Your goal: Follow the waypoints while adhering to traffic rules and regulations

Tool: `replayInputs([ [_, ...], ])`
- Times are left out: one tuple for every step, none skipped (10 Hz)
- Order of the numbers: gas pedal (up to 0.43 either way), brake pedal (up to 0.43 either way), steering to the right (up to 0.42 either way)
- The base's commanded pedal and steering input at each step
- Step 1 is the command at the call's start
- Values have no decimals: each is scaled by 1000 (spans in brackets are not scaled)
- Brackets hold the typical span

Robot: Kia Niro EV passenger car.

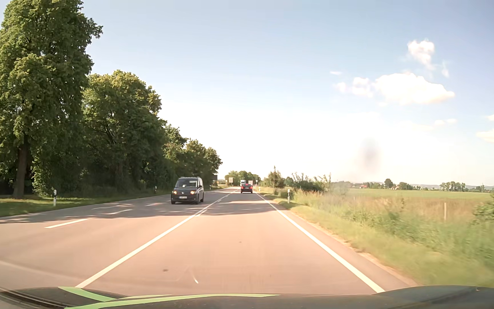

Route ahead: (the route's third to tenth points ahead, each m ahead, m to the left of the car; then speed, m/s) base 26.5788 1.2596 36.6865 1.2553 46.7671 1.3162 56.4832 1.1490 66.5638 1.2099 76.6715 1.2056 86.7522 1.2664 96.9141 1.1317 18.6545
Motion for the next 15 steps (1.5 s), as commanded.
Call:
replayInputs([
  [98, 0, 1],
  [98, 0, 0],
  [98, 0, 1],
  [98, 0, 0],
  [98, 0, 0],
  [98, 0, 0],
  [98, 0, 1],
  [98, 0, 1],
  [87, 0, 1],
  [0, 0, 1],
  [0, 0, 0],
  [0, 0, 2],
  [0, 0, 2],
  [0, 0, 3],
  [0, 0, 2],
])
